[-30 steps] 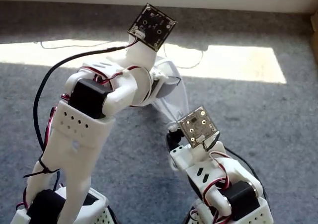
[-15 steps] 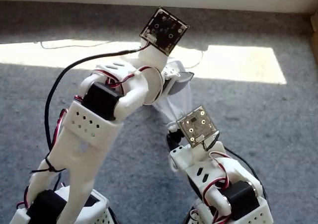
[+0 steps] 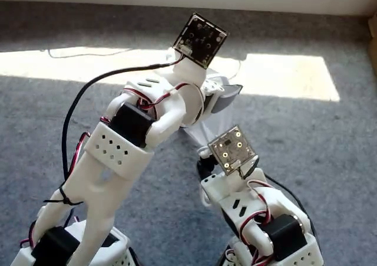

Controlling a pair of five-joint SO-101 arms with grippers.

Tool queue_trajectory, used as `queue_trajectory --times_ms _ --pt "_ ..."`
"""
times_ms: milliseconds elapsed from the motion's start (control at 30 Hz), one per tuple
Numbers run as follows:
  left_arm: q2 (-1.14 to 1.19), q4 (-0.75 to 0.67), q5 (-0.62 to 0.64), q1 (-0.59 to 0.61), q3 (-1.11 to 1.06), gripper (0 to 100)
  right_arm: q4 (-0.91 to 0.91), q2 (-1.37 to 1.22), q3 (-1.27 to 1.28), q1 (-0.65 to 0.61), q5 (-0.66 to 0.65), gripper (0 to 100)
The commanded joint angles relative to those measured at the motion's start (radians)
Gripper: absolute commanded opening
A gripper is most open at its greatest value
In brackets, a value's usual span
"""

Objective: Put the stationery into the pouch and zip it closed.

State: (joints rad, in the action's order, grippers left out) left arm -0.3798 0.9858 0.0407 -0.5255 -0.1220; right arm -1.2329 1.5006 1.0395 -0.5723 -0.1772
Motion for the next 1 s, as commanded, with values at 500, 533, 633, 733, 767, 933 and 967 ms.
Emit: queue_trajectory --times_ms 500,533,633,733,767,933,967 --pt "-0.047 -0.069 0.15 -0.045 0.008 28 0.039 0.015 -0.008 0.013 -0.008 1.1" --pt "-0.042 -0.078 0.15 -0.051 0.005 28 0.039 0.015 -0.008 0.013 -0.008 1.1" --pt "-0.039 -0.086 0.152 -0.059 -0.004 28 0.039 0.015 -0.008 0.013 -0.008 1.1" --pt "-0.047 -0.114 0.153 -0.071 -0.039 28 0.039 0.015 -0.008 0.013 -0.008 1.1" --pt "-0.047 -0.115 0.158 -0.085 -0.042 28 0.039 0.015 -0.008 0.013 -0.008 1.1" --pt "-0.044 -0.115 0.192 -0.11 -0.045 28 0.039 0.015 -0.007 0.013 -0.008 1.1" --pt "-0.047 -0.115 0.193 -0.107 -0.042 28 0.039 0.015 -0.007 0.013 -0.008 1.1"
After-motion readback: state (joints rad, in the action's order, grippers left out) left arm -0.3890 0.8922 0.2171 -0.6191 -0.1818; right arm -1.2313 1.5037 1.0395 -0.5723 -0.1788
